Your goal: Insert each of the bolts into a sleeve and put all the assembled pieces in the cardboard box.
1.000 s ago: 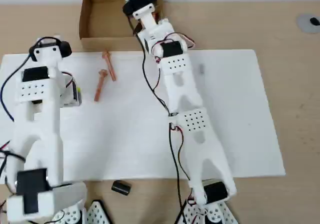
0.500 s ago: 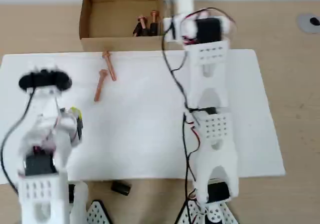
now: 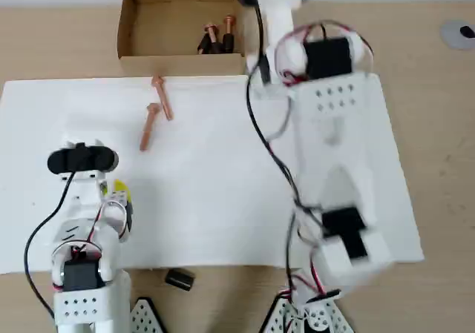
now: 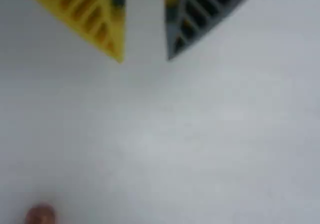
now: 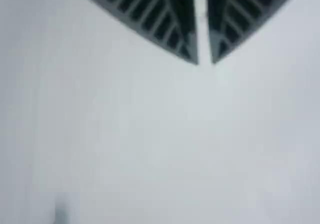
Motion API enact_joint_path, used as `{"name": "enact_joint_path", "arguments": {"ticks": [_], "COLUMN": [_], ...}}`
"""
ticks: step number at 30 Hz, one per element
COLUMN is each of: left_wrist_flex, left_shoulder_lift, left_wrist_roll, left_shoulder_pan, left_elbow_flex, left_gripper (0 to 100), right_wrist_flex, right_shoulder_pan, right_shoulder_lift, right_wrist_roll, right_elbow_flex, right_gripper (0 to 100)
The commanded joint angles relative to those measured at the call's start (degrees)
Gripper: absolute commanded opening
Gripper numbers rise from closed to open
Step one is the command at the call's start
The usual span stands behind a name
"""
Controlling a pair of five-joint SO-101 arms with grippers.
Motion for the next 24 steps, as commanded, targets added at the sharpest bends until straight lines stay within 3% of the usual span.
{"name": "enact_joint_path", "arguments": {"ticks": [1,8,15,24], "left_wrist_flex": [-1.32,-1.32,-1.32,-1.32], "left_shoulder_lift": [-0.92,-0.92,-0.92,-0.92], "left_wrist_roll": [-0.09,-0.09,-0.09,-0.09], "left_shoulder_pan": [-0.09,-0.97,-0.97,-0.97], "left_elbow_flex": [0.18,0.09,0.09,0.09], "left_gripper": [6,6,6,6], "right_wrist_flex": [-6.77,-22.68,-47.82,-61.89], "right_shoulder_pan": [4.18,8.57,11.56,13.41], "right_shoulder_lift": [-14.29,-29.67,-38.73,-41.54], "right_wrist_roll": [-0.09,5.71,12.04,12.22], "right_elbow_flex": [22.46,56.31,82.59,97.63], "right_gripper": [1.0,1.0,1.0,1.0]}}
